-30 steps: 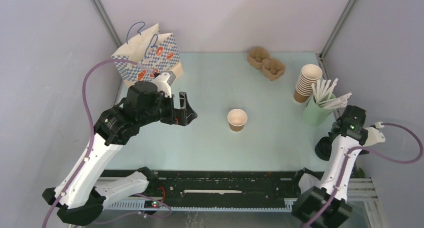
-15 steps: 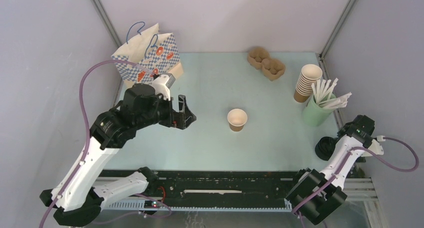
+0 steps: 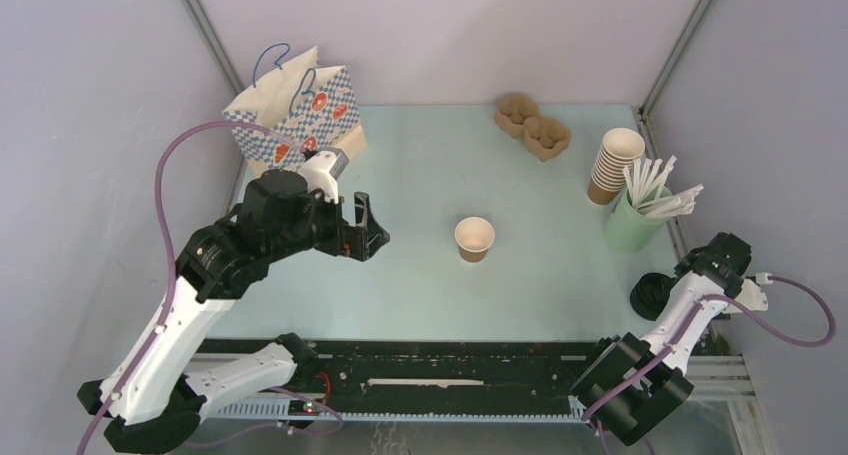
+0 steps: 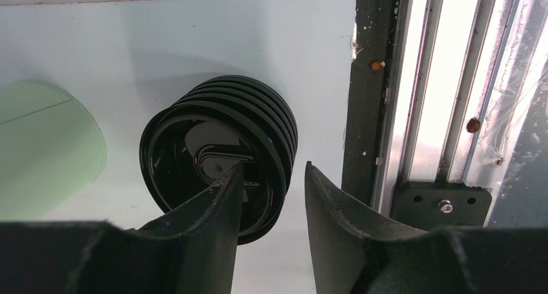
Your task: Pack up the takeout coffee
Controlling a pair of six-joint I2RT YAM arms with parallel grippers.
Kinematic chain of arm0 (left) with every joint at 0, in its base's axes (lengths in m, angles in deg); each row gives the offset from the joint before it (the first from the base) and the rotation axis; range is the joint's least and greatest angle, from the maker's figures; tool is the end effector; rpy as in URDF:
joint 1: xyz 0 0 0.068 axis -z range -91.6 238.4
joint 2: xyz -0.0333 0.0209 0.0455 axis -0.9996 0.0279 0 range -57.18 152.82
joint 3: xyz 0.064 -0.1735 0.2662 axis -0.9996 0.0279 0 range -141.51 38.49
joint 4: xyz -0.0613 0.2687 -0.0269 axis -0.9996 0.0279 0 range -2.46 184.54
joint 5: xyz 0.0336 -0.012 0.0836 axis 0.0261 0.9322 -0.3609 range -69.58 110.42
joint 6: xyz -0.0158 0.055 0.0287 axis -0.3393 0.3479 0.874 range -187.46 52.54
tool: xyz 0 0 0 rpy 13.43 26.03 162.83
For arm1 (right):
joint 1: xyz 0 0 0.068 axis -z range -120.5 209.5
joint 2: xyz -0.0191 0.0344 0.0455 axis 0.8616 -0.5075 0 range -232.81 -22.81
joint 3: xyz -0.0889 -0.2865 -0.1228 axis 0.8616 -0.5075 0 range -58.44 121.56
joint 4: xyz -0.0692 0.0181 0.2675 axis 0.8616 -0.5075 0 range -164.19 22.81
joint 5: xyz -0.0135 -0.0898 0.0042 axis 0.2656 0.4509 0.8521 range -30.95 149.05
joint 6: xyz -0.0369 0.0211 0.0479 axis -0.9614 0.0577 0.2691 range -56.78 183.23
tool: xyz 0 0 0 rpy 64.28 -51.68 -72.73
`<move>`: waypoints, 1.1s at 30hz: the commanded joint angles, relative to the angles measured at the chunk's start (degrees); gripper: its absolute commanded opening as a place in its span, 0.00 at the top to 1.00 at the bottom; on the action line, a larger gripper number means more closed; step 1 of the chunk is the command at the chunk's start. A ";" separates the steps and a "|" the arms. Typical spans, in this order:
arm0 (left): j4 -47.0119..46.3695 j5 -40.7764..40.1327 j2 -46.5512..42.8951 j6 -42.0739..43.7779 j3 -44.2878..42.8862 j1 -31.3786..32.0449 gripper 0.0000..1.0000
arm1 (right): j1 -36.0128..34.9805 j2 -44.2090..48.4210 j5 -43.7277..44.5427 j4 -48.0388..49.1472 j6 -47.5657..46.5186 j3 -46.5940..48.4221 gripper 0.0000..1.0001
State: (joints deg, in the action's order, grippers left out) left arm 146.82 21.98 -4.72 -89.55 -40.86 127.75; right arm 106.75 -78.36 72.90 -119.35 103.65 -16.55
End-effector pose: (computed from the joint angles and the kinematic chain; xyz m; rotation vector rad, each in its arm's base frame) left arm 0.1053 -0.0881 0.4703 0.3477 2.1809 -0.6461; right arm 0.0991 -0.1248 0.2599 1.9296 1.9078 -0.3634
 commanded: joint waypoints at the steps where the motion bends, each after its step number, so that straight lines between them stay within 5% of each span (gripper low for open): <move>1: -0.58 -0.82 -0.15 1.52 -1.45 0.74 0.00 | 0.51 0.78 0.55 2.57 0.97 -0.93 0.53; 17: -0.71 -0.25 0.00 1.53 -1.28 0.97 0.00 | 0.50 2.24 1.10 2.94 1.88 -1.30 0.90; 26: -0.88 -0.35 -0.26 1.68 -0.94 1.11 0.00 | -2.55 1.55 2.98 -6.15 2.55 6.12 0.94; 33: -0.75 -1.38 0.02 1.83 -0.89 1.21 0.00 | -16.22 8.10 1.83 -16.09 4.41 10.71 0.95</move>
State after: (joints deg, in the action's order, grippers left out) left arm 146.82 21.66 -4.70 -89.24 -40.86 128.56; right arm 97.24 -75.24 75.08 -127.38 105.46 -8.40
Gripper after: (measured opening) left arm 0.996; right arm 0.105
